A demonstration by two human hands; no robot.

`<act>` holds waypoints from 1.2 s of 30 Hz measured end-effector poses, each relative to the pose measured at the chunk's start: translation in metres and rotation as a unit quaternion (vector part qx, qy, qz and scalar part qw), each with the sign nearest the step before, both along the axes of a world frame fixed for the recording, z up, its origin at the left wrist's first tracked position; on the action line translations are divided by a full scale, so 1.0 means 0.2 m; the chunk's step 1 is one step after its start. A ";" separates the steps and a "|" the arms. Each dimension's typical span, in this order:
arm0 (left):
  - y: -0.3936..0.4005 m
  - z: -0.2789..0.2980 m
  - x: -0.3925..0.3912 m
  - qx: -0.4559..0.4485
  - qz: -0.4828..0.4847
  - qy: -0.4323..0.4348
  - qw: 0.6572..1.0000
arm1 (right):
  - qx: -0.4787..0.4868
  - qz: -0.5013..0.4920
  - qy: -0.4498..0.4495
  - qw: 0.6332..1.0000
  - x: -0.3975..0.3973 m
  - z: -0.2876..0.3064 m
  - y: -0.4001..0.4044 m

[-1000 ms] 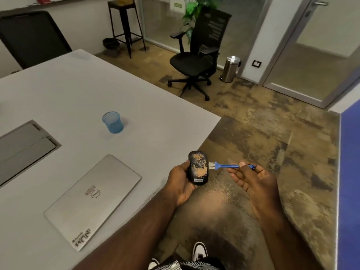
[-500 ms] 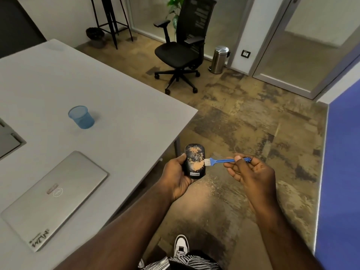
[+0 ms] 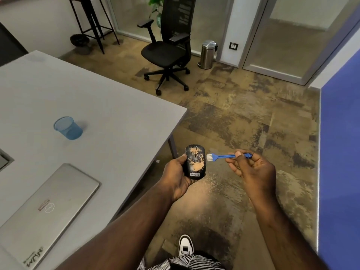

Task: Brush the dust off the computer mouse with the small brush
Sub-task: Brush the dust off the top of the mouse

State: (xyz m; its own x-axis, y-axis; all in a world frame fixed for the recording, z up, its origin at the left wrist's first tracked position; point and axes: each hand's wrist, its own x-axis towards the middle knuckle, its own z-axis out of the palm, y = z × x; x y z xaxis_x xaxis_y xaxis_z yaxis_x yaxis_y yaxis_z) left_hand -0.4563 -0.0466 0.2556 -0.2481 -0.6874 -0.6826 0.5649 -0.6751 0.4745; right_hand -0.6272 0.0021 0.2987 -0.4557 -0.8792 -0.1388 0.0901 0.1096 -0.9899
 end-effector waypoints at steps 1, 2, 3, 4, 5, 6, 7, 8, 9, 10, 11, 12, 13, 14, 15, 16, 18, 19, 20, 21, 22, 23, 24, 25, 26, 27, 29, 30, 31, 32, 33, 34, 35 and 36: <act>-0.01 0.00 0.00 0.000 -0.003 -0.001 1.000 | -0.004 -0.011 -0.001 1.000 -0.01 0.00 0.00; -0.01 0.00 -0.01 0.001 -0.005 -0.002 1.000 | -0.008 -0.021 -0.005 1.000 -0.02 0.00 -0.01; -0.02 0.00 -0.01 0.000 -0.007 -0.003 1.000 | -0.011 -0.026 -0.009 1.000 -0.02 0.01 -0.01; -0.03 0.00 -0.02 -0.001 -0.010 -0.004 1.000 | -0.013 -0.026 -0.012 1.000 -0.02 0.01 -0.01; -0.03 0.00 -0.03 -0.002 -0.013 -0.004 1.000 | -0.012 -0.021 -0.012 1.000 -0.02 0.02 -0.01; -0.04 0.00 -0.04 -0.003 -0.015 -0.004 1.000 | -0.010 -0.013 -0.009 1.000 -0.02 0.02 -0.01; -0.04 0.00 -0.05 -0.003 -0.018 -0.003 1.000 | -0.006 -0.009 -0.001 1.000 -0.02 0.01 -0.02; -0.04 0.00 -0.06 -0.002 -0.021 -0.002 1.000 | -0.003 -0.010 0.009 1.000 -0.02 0.00 -0.02; -0.04 0.00 -0.07 -0.001 -0.022 0.000 1.000 | -0.002 -0.018 0.018 1.000 -0.03 0.00 -0.02; -0.04 -0.01 -0.07 0.001 -0.022 0.001 1.000 | -0.003 -0.031 0.021 0.999 -0.04 0.00 -0.03; -0.05 -0.01 -0.08 0.001 -0.023 0.003 1.000 | -0.005 -0.044 0.019 0.999 -0.06 0.00 -0.04; -0.05 -0.01 -0.09 0.000 -0.025 0.002 1.000 | -0.008 -0.053 0.015 0.998 -0.07 0.00 -0.04; -0.05 -0.01 -0.09 -0.002 -0.028 0.001 1.000 | -0.009 -0.053 0.011 0.998 -0.08 0.00 -0.05; -0.06 -0.01 -0.09 -0.003 -0.031 0.001 1.000 | -0.009 -0.047 0.009 0.999 -0.09 0.01 -0.05; -0.06 -0.01 -0.10 -0.004 -0.035 0.002 0.999 | -0.005 -0.038 0.010 0.999 -0.09 0.01 -0.06; -0.06 -0.01 -0.10 -0.005 -0.038 0.003 0.999 | 0.001 -0.032 0.014 0.999 -0.08 0.00 -0.06; -0.07 0.00 -0.10 -0.006 -0.041 0.006 0.999 | 0.015 -0.043 0.021 0.999 -0.09 -0.01 -0.07; -0.07 0.00 -0.10 -0.006 -0.042 0.007 0.999 | 0.018 -0.056 0.019 0.998 -0.10 -0.02 -0.08; -0.07 0.00 -0.10 -0.006 -0.042 0.005 0.999 | 0.015 -0.066 0.014 0.998 -0.10 -0.01 -0.09; -0.08 0.00 -0.10 -0.007 -0.042 0.003 0.999 | 0.008 -0.069 0.007 0.998 -0.11 -0.01 -0.09; -0.08 0.00 -0.10 -0.007 -0.042 0.001 0.999 | 0.002 -0.063 0.001 0.998 -0.10 0.00 -0.09; -0.08 0.00 -0.10 -0.007 -0.042 0.000 0.999 | -0.001 -0.050 -0.001 0.999 -0.10 0.01 -0.09; -0.08 0.00 -0.10 -0.007 -0.043 -0.001 0.999 | 0.000 -0.035 0.000 0.999 -0.09 0.01 -0.09; -0.08 0.00 -0.10 -0.007 -0.044 -0.001 0.999 | 0.004 -0.025 0.004 1.000 -0.08 0.00 -0.10; -0.08 0.00 -0.10 -0.007 -0.044 -0.001 0.999 | 0.010 -0.024 0.009 1.000 -0.08 0.00 -0.10; -0.08 0.00 -0.10 -0.007 -0.045 0.000 0.999 | 0.015 -0.033 0.014 0.999 -0.08 -0.01 -0.11; -0.09 0.00 -0.10 -0.005 -0.042 0.003 0.999 | 0.015 -0.059 0.015 0.998 -0.09 -0.01 -0.13; -0.09 0.00 -0.10 -0.004 -0.041 0.003 0.999 | 0.010 -0.066 0.014 0.998 -0.10 0.00 -0.14; -0.09 0.00 -0.10 -0.005 -0.039 0.003 0.999 | 0.004 -0.064 0.011 0.998 -0.10 0.01 -0.14; -0.09 0.00 -0.10 -0.006 -0.039 0.004 0.999 | 0.000 -0.054 0.010 0.999 -0.10 0.02 -0.14; -0.09 0.01 -0.10 -0.006 -0.039 0.005 0.999 | -0.002 -0.039 0.010 0.999 -0.09 0.02 -0.14; -0.09 0.01 -0.10 -0.006 -0.041 0.007 0.999 | 0.001 -0.027 0.013 1.000 -0.08 0.02 -0.14; -0.09 0.02 -0.11 -0.007 -0.042 0.009 0.999 | 0.006 -0.023 0.020 1.000 -0.07 0.01 -0.14; -0.09 0.02 -0.11 -0.007 -0.043 0.010 0.999 | 0.011 -0.029 0.028 0.999 -0.07 0.01 -0.15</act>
